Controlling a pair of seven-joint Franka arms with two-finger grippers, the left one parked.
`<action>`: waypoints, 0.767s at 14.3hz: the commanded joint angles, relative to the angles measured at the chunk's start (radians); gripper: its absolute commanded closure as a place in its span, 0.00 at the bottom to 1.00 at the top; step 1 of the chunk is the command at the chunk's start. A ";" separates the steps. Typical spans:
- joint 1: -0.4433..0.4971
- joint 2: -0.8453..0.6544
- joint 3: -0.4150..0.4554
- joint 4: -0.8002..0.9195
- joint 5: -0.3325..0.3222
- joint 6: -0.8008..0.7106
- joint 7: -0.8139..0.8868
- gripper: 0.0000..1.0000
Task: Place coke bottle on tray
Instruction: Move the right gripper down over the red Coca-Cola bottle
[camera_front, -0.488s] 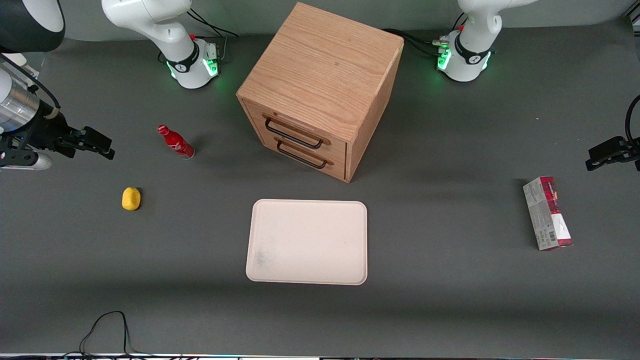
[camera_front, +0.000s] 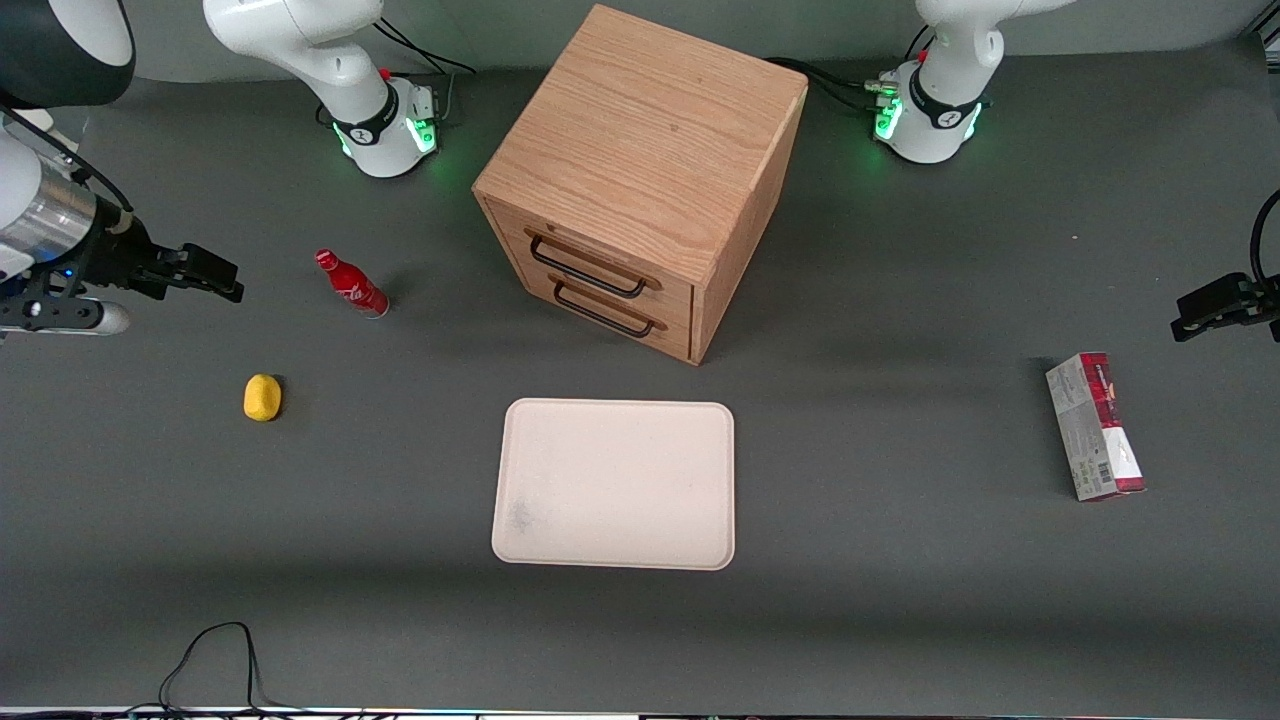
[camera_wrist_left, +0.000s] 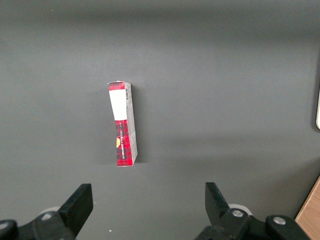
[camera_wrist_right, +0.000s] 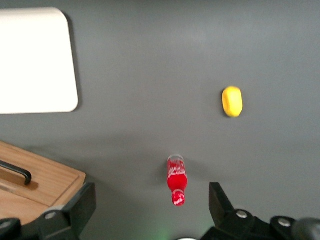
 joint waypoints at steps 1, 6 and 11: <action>0.002 -0.188 -0.002 -0.324 0.013 0.152 -0.014 0.00; 0.004 -0.331 -0.004 -0.789 -0.036 0.506 -0.014 0.00; 0.004 -0.295 -0.007 -0.957 -0.047 0.717 -0.016 0.00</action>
